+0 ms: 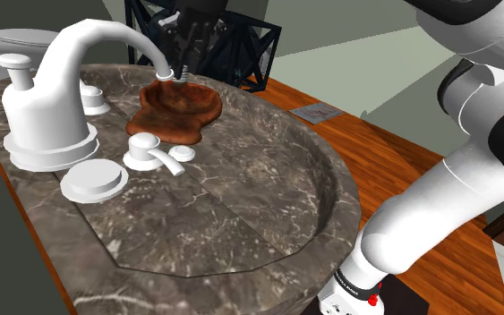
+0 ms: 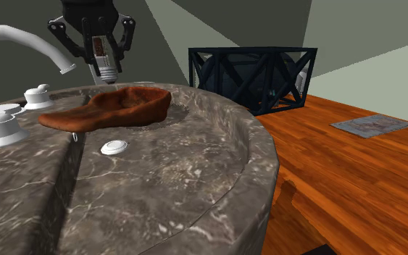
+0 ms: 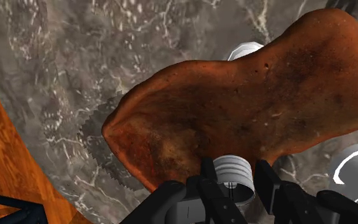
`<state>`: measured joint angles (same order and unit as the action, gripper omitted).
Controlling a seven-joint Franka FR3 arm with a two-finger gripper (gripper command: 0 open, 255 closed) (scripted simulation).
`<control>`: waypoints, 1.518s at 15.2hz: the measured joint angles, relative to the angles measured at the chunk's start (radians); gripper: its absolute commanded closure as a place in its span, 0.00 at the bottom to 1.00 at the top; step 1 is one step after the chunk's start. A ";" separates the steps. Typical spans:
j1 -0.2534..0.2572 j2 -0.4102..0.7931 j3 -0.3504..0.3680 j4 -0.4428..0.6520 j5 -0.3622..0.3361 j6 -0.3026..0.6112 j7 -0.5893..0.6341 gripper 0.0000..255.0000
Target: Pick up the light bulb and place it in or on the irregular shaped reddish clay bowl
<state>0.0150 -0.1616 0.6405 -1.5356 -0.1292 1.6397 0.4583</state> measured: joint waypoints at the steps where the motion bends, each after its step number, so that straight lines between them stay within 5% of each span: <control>1: 0.000 -0.005 -0.002 -0.018 0.003 0.014 0.000 1.00; 10: 0.000 -0.036 -0.017 -0.090 0.016 0.080 -0.001 1.00; 11: 0.001 -0.039 -0.019 -0.093 0.018 0.083 -0.001 0.00; 18: 0.003 -0.021 -0.024 -0.073 -0.047 0.053 0.003 0.00; 23: 0.025 -0.005 -0.010 0.046 -0.007 -0.053 0.009 0.00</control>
<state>0.0399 -0.1663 0.6306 -1.4897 -0.1357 1.5867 0.4675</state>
